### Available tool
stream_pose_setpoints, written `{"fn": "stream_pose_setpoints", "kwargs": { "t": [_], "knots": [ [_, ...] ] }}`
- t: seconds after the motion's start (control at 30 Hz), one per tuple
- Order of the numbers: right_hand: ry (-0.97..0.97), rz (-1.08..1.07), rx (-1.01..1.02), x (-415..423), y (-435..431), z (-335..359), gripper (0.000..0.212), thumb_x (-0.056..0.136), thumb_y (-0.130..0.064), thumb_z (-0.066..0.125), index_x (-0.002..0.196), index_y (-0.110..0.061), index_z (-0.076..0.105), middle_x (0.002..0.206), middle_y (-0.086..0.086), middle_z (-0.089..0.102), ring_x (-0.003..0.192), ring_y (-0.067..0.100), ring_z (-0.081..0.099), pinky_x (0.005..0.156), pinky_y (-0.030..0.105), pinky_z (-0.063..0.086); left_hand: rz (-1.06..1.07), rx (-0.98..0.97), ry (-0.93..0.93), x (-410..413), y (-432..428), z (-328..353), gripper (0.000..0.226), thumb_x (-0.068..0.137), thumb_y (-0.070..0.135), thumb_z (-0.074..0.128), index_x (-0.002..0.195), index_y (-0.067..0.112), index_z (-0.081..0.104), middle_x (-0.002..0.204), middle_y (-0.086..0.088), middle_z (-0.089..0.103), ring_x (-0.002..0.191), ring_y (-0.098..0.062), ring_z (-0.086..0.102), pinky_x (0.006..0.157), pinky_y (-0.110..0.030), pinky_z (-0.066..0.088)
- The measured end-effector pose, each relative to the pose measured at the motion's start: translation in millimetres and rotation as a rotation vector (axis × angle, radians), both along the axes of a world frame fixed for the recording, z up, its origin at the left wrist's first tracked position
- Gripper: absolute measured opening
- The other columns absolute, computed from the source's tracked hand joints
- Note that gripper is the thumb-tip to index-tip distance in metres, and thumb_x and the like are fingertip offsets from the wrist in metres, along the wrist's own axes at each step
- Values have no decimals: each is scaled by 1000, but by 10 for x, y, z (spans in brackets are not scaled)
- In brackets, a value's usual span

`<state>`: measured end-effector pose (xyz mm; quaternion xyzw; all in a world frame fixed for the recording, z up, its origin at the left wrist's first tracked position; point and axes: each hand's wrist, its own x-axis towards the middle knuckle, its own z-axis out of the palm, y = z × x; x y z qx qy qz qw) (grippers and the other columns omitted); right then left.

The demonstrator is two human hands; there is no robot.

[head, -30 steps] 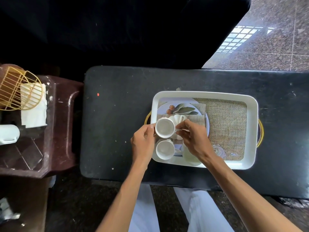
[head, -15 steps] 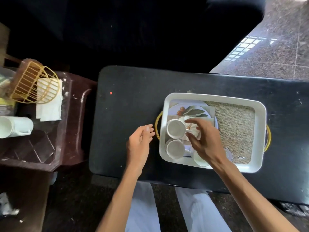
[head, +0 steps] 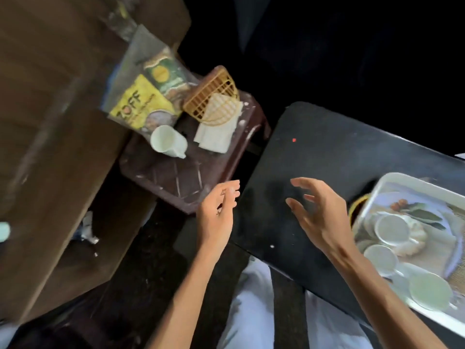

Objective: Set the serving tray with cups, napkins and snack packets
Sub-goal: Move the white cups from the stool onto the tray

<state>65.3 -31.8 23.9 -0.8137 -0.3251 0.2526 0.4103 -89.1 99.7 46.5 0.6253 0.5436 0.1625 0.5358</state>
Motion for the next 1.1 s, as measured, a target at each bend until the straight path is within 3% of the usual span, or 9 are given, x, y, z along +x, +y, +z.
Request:
{"fn": "stream_pose_setpoints", "kwargs": {
  "t": [0.17, 0.37, 0.53, 0.7, 0.87, 1.1],
  "knots": [
    [39, 74, 47, -356, 778, -27, 28, 88, -13, 73, 116, -14, 67, 112, -10, 65, 105, 8, 63, 87, 16, 51, 114, 93, 24, -444, 745, 0, 22, 106, 15, 52, 109, 23, 72, 104, 9, 75, 101, -7, 72, 91, -39, 61],
    [151, 90, 52, -729, 1614, -109, 27, 89, -13, 72, 116, -11, 67, 112, -2, 69, 98, 16, 68, 87, 37, 58, 216, 161, 29, -674, 1663, -108, 25, 105, 14, 50, 119, 11, 70, 111, -2, 73, 107, -15, 71, 92, -37, 62],
    [240, 76, 9, -996, 2131, -230, 27, 89, -18, 72, 115, -15, 66, 109, -5, 68, 101, 14, 66, 91, 35, 56, 234, 125, 35, -571, 2204, -253, 29, 107, 18, 46, 122, 11, 69, 117, -2, 74, 113, -14, 71, 97, -41, 60],
    [260, 21, -22, -1160, 2465, -365, 27, 88, -20, 73, 113, -14, 64, 110, 1, 68, 98, 16, 65, 88, 39, 57, 176, 160, 46, -500, 2328, -302, 31, 108, 19, 44, 122, 10, 70, 120, -5, 75, 115, -16, 70, 102, -48, 56],
    [278, -76, -20, -1229, 2620, -441, 19, 86, -16, 74, 102, -17, 63, 102, -2, 70, 93, 16, 67, 82, 42, 58, 254, 146, 22, -560, 2299, -355, 31, 107, 20, 46, 116, 13, 74, 110, 0, 77, 108, -14, 74, 93, -44, 61],
    [255, -94, -5, -1230, 2607, -505, 12, 89, -16, 72, 99, -15, 66, 97, -2, 71, 88, 14, 68, 78, 39, 59, 267, 52, -38, -563, 2262, -419, 32, 109, 23, 44, 118, 14, 73, 113, -5, 77, 106, -13, 73, 90, -34, 62]
  ]
}}
